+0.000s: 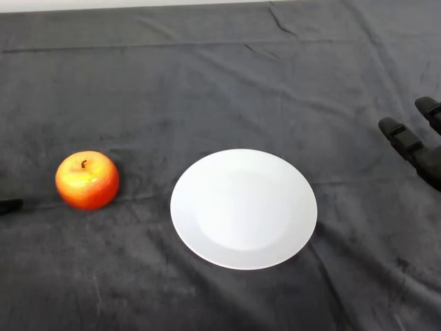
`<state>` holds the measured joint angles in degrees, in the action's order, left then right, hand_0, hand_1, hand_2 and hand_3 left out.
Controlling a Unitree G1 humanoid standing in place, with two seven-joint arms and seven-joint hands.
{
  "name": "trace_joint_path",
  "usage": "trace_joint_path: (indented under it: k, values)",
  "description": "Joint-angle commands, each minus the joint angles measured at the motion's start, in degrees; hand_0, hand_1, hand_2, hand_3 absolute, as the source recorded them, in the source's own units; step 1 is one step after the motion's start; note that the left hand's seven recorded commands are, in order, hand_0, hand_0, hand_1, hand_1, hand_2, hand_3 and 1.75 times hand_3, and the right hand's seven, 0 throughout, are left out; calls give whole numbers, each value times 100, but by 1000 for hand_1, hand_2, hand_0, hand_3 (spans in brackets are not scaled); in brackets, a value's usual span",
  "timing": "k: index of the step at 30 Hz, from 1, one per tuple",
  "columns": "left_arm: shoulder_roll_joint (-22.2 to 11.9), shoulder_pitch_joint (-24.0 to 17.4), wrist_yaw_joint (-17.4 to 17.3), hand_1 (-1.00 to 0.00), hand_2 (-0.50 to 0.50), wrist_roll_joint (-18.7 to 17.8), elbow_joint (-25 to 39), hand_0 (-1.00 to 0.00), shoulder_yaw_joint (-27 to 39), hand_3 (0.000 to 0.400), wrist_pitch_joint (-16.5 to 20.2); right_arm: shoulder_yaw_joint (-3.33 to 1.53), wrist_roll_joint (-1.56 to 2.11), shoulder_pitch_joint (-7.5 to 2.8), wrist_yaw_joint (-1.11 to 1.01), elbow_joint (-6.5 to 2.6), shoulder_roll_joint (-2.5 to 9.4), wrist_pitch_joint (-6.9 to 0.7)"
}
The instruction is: Move the apple to the plate
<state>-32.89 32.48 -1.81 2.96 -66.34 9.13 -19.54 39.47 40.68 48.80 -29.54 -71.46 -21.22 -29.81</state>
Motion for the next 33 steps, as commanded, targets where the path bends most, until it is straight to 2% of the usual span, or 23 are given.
trace_joint_path:
  k: [1, 16, 33]
  values:
    - [37, 165, -81, 0, 0, 145, 170, 0, -215, 0, 106, 136, -22, 164, -30, 124, -154, 2]
    - [353, 155, -250, 0, 0, 322, 893, 0, -571, 0, 458, 133, -22, 156, -24, 142, -147, 3]
    - [599, -126, -310, 0, 0, 436, 1922, 0, -847, 0, 696, 127, -21, 142, -12, 175, -134, 3]
